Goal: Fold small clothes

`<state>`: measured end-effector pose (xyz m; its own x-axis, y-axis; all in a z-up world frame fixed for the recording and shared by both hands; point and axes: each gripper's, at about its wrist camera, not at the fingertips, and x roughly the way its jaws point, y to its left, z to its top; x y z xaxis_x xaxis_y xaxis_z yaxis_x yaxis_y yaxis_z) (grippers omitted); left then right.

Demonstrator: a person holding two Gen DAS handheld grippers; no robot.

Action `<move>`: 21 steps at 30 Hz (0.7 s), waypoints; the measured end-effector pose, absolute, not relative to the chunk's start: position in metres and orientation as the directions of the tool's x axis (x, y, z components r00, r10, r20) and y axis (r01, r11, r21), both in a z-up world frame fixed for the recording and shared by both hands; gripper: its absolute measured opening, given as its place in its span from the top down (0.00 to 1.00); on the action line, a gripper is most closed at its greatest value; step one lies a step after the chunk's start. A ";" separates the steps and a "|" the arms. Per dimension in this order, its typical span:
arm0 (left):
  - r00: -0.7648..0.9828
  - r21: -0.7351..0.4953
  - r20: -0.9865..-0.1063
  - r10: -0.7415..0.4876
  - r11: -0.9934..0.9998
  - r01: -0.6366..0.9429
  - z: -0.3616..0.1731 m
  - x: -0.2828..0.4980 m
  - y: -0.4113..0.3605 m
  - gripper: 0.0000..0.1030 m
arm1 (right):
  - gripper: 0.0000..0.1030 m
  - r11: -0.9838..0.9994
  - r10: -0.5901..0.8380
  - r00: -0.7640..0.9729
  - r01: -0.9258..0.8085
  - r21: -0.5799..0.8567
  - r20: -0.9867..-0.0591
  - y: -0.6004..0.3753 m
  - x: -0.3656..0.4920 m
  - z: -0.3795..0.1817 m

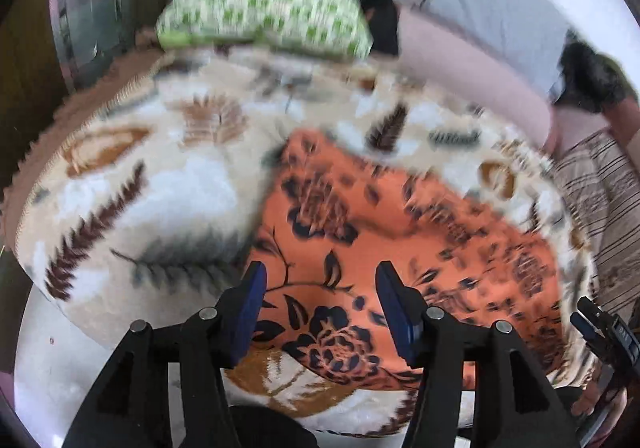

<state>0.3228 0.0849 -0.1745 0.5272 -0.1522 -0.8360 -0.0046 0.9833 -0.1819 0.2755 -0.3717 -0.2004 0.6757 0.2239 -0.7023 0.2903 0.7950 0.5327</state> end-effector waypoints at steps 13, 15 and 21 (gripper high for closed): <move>0.468 -0.213 -0.868 -0.166 0.976 -0.048 -0.175 0.371 0.089 0.30 | 0.31 0.912 0.180 0.508 0.235 0.337 -0.842 -0.337 0.338 -0.224; 0.485 -0.207 -0.858 -0.168 0.978 -0.027 -0.169 0.389 0.078 0.26 | 0.31 0.912 0.160 0.554 0.235 0.338 -0.817 -0.344 0.357 -0.212; 0.316 -0.115 -0.946 -0.077 0.988 -0.101 -0.234 0.441 0.069 0.25 | 0.31 0.873 0.186 0.441 0.336 0.354 -0.878 -0.361 0.412 -0.264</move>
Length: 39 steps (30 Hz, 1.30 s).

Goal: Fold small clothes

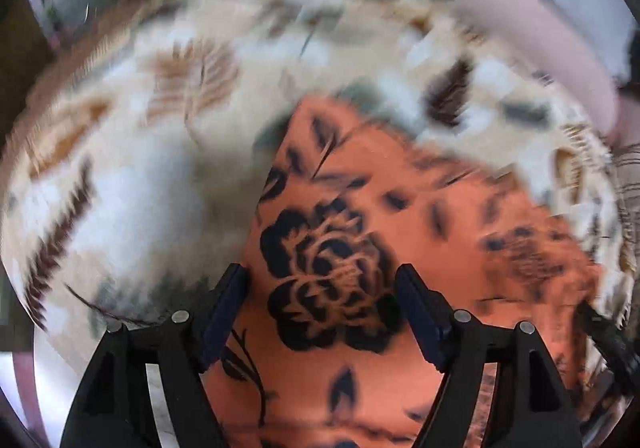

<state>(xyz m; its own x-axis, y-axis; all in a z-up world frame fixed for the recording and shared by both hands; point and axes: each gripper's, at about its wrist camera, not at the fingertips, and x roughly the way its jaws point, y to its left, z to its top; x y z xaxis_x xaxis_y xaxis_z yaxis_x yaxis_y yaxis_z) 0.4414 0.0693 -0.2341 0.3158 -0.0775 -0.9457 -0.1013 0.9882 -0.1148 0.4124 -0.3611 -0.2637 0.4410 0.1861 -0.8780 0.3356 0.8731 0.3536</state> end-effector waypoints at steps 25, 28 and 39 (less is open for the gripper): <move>0.414 -0.243 -0.901 -0.133 0.943 -0.226 -0.190 0.346 0.125 0.22 | 0.33 0.917 0.289 0.615 0.043 0.396 -0.734 -0.295 0.314 -0.248; 0.417 -0.266 -0.899 -0.134 0.923 -0.276 -0.183 0.327 0.136 0.22 | 0.33 0.904 0.336 0.648 -0.018 0.427 -0.684 -0.291 0.307 -0.240; 0.362 -0.435 -0.884 -0.294 0.800 -0.413 -0.240 0.309 0.133 0.22 | 0.67 0.878 0.389 0.555 0.016 0.477 -0.735 -0.282 0.319 -0.267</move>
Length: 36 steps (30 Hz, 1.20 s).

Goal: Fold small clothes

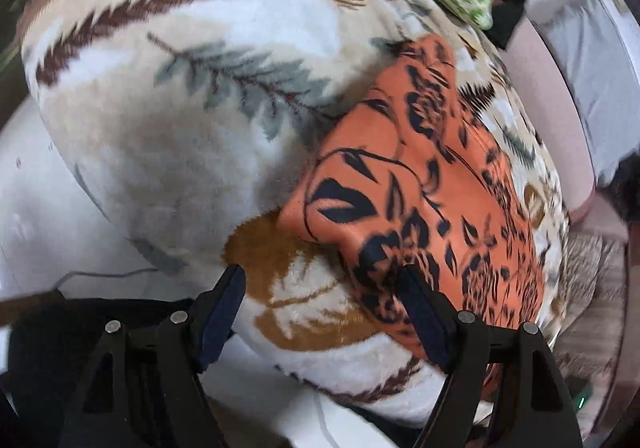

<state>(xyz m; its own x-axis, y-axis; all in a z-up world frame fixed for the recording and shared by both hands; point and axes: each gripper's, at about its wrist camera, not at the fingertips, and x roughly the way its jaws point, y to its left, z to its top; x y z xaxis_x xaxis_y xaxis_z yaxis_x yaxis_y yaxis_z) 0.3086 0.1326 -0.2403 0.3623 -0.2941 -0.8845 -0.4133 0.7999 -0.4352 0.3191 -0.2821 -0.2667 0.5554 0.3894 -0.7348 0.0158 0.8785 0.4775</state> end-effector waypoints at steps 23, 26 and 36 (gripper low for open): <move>0.429 -0.500 -0.854 -0.295 0.695 -0.516 -0.252 0.299 0.129 0.24 | 0.67 0.886 0.414 0.552 -0.062 0.459 -0.724 -0.263 0.320 -0.268; 0.445 -0.526 -0.840 -0.310 0.665 -0.530 -0.256 0.309 0.127 0.24 | 0.67 0.887 0.413 0.553 -0.066 0.456 -0.724 -0.263 0.320 -0.269; 0.562 -0.517 -0.792 -0.238 0.751 -0.410 -0.235 0.320 0.110 0.62 | 0.67 0.899 0.397 0.563 -0.080 0.430 -0.725 -0.260 0.318 -0.268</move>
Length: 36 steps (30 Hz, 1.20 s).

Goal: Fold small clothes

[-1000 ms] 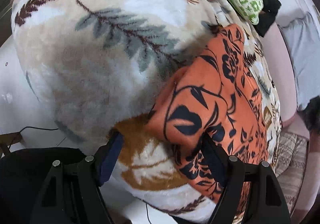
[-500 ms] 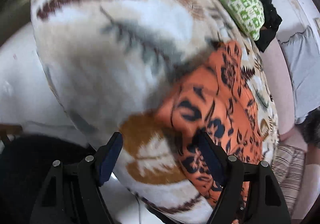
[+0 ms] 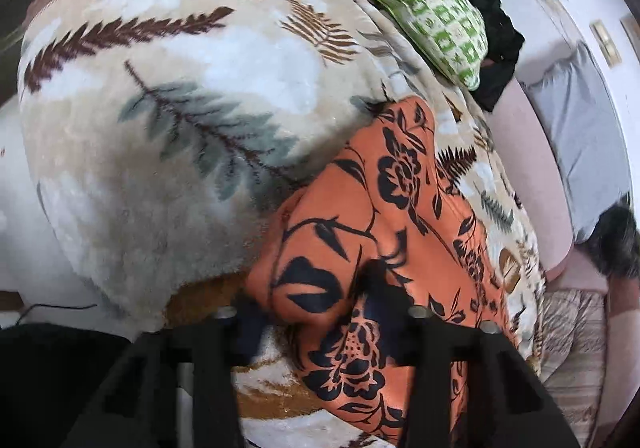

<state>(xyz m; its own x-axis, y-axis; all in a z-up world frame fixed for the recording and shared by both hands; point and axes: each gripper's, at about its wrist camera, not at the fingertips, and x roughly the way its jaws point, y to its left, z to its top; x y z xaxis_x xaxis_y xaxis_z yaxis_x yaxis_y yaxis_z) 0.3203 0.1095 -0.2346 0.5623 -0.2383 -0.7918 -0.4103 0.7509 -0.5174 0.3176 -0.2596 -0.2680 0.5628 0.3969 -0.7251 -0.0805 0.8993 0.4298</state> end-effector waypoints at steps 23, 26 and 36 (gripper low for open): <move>0.516 -0.307 -0.687 -0.512 0.848 0.432 -0.117 0.265 -0.167 0.94 | 0.68 0.748 0.274 0.830 0.135 0.650 -0.487 -0.388 0.260 -0.212; 0.384 -0.358 -0.702 -0.599 0.764 0.537 -0.132 0.253 -0.202 0.94 | 0.68 0.691 0.270 0.847 0.161 0.705 -0.458 -0.413 0.250 -0.214; 0.506 -0.316 -0.697 -0.509 0.851 0.420 -0.146 0.254 -0.105 0.43 | 0.23 0.460 0.506 0.802 0.059 0.886 -0.317 -0.425 0.252 -0.226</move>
